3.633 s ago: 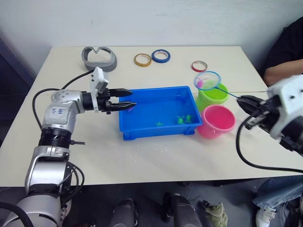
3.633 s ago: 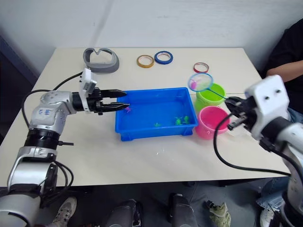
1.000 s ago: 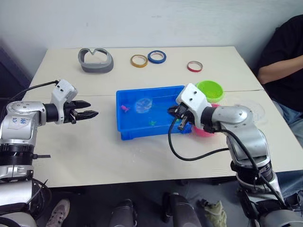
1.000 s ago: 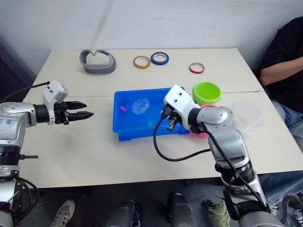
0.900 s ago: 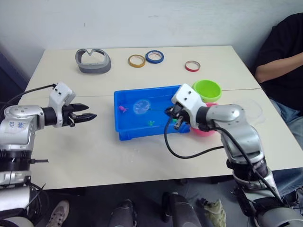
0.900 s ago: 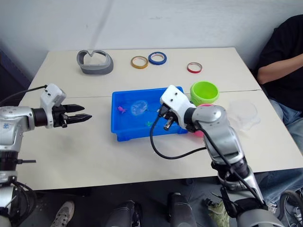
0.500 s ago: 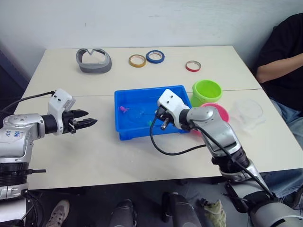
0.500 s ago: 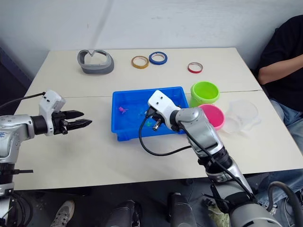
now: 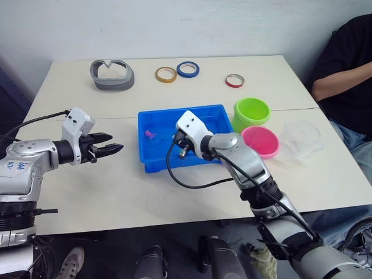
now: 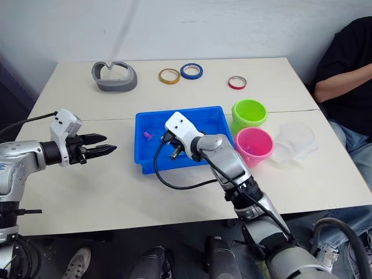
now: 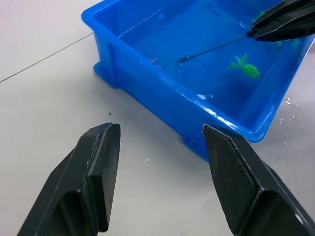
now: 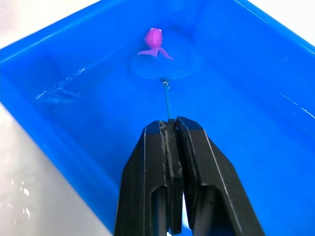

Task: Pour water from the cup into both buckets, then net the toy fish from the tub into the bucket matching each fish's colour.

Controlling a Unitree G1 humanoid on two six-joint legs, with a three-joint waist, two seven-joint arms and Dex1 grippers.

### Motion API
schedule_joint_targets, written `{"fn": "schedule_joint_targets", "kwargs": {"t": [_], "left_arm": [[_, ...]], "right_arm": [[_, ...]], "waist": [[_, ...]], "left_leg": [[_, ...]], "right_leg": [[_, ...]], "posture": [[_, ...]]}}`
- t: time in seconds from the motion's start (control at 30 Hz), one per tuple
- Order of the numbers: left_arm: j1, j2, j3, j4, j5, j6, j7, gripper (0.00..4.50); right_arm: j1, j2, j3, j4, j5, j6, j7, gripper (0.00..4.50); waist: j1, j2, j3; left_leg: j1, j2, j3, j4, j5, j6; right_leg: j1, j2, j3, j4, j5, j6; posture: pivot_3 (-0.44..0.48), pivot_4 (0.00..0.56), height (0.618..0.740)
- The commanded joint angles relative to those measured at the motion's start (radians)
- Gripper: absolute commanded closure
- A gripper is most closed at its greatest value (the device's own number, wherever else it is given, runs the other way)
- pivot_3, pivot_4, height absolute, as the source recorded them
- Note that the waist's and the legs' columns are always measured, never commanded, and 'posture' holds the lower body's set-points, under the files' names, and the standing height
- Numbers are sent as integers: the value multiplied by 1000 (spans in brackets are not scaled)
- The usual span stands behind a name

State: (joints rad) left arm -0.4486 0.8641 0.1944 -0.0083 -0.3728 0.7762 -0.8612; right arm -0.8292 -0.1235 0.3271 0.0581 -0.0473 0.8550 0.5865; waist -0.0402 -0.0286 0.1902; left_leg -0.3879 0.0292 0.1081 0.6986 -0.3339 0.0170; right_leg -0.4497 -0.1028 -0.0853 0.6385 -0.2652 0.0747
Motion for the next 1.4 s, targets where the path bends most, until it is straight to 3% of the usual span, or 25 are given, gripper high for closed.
{"fn": "schedule_joint_targets", "kwargs": {"t": [0.03, 0.37, 0.9, 1.2, 1.4], "left_arm": [[5, 3, 32, -39, -26, -20, -2, 1530], [-14, 2, 26, 6, -39, -88, -26, 1530], [-73, -11, -14, 69, -41, -160, -69, 1530], [-176, -60, -84, 139, -52, -277, -232, 1530], [-273, -146, -157, 238, -44, -360, -341, 1530]], "right_arm": [[-45, 13, -43, -27, 32, -21, -12, 4500], [-34, -46, -99, -181, 112, 108, 4, 4500], [6, -117, -141, -293, 185, 177, -23, 4500], [135, -353, -342, -570, 301, 217, 37, 4500], [309, -578, -582, -757, 325, 232, 67, 4500]], "waist": [[-2, 0, 0], [-13, 0, 0], [-11, 0, 0], [20, 0, 0], [34, 1, 0]], "left_leg": [[0, 0, 0, 0, 0, 0], [-1, 0, 0, -1, 0, -1], [-2, 0, 0, -1, 0, -1], [-4, 0, -1, -1, -1, 0], [-3, 0, 1, 0, -2, 2]], "right_leg": [[0, 0, 1, 0, 0, 0], [-1, 0, 7, 0, 0, -1], [-2, 0, 7, 0, 0, -1], [-2, 0, 3, -3, 0, -1], [-2, 2, -2, -3, 0, 0]], "posture": [[0, 150, 713], [0, 150, 713], [0, 150, 713], [0, 150, 713], [0, 150, 713]]}}
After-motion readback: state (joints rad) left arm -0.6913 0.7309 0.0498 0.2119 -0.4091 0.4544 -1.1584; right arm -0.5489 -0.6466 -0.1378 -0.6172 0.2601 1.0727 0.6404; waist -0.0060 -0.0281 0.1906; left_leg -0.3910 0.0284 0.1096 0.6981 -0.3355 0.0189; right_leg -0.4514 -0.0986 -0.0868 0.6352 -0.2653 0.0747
